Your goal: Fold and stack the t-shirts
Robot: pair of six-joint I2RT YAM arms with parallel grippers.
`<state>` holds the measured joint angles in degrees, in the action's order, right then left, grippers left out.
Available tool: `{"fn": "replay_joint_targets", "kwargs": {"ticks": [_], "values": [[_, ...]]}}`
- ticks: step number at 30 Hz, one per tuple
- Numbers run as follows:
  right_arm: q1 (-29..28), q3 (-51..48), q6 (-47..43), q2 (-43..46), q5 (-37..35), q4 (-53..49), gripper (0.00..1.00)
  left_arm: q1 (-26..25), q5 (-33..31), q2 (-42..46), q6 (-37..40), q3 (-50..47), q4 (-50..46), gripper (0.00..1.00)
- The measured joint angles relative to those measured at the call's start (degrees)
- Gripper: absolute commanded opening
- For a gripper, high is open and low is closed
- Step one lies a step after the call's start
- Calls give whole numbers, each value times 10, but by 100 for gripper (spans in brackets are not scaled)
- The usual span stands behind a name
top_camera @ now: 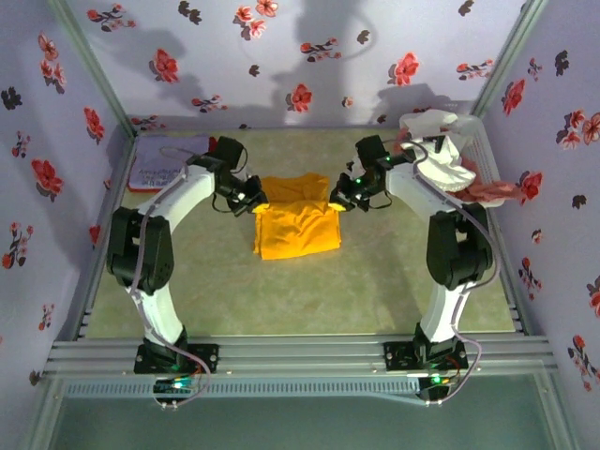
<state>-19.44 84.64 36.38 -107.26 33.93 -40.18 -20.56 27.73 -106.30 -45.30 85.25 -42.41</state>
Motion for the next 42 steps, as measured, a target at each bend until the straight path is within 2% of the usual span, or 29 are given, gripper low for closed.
{"fn": "replay_joint_targets", "kwargs": {"ticks": [14,18,19,20,21,24,26,29,31,34,42], "values": [[23,197,0,-162,37,-19,1,45,14,-141,38,152,-53,0],[28,250,0,-208,45,-26,5,51,19,-181,43,199,-66,0],[29,266,0,-223,47,-28,9,53,20,-191,44,212,-67,0],[31,282,0,-237,49,-32,21,55,24,-203,46,224,-69,5],[33,297,0,-250,50,-34,33,56,26,-212,47,235,-71,16],[38,334,-1,-285,51,-38,47,63,37,-238,52,261,-67,20],[42,346,-2,-295,51,-40,52,67,42,-245,52,264,-58,29],[46,353,-5,-295,51,-55,58,72,45,-246,50,267,-45,42],[46,350,-10,-289,49,-61,62,73,45,-243,49,268,-34,47],[47,298,-19,-248,40,-63,64,73,40,-219,48,239,-11,47],[18,137,-21,-117,34,-29,63,50,34,-82,14,48,69,46]]}}
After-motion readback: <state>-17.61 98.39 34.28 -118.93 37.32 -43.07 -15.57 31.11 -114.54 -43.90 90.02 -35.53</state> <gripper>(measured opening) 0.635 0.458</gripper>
